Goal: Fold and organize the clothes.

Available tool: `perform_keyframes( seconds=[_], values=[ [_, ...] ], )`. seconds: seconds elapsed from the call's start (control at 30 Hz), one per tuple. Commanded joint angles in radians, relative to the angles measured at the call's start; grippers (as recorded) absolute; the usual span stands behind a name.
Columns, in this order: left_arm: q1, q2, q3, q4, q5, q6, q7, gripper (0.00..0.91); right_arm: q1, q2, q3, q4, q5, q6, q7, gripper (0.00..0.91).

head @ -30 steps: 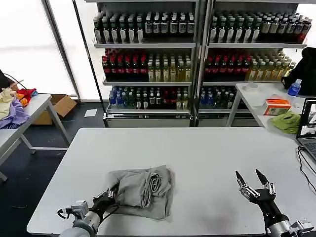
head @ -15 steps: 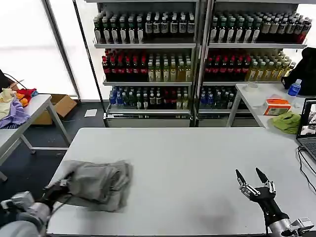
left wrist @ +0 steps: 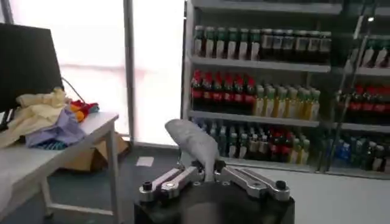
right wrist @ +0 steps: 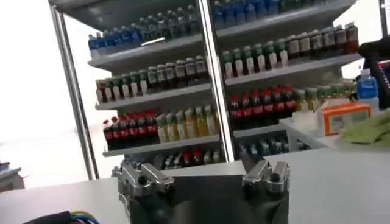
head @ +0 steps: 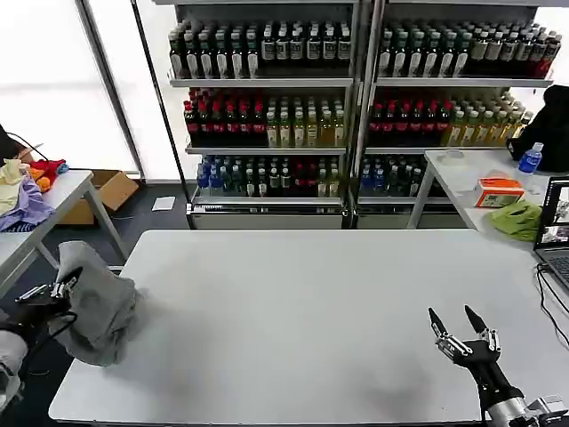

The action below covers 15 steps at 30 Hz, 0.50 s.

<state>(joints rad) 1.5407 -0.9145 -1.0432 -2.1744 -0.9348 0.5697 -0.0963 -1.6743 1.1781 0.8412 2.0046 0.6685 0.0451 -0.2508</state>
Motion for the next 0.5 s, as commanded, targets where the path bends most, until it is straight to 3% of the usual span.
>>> perform_keyframes(
  seconds=[0.03,0.23,0.37,0.43,0.47,0.5],
  values=[
    [-0.023,-0.232,0.508,-0.080,-0.017,-0.012,-0.143,0.010,-0.002,0.014,0.004,-0.017,-0.006,0.004,-0.001,0.907],
    [-0.204,-0.345,0.734,0.064,0.008,-0.071,-0.173,0.020,-0.012,0.037,-0.008,-0.022,-0.033,0.016,-0.001,0.907],
    [-0.270,-0.371,0.828,0.066,-0.033,-0.067,-0.206,0.050,-0.022,0.039,-0.015,-0.011,-0.043,0.017,0.000,0.907],
    [-0.286,-0.373,0.878,0.072,-0.039,-0.063,-0.212,0.111,-0.020,0.041,-0.026,-0.008,-0.044,0.013,0.002,0.907],
    [-0.293,-0.375,0.898,0.085,-0.041,-0.060,-0.210,0.584,-0.019,0.042,-0.035,-0.006,-0.045,0.010,0.006,0.907],
    [-0.298,-0.379,0.906,0.093,-0.042,-0.058,-0.211,0.907,-0.018,0.043,-0.045,-0.003,-0.048,0.005,0.007,0.907]
  ],
)
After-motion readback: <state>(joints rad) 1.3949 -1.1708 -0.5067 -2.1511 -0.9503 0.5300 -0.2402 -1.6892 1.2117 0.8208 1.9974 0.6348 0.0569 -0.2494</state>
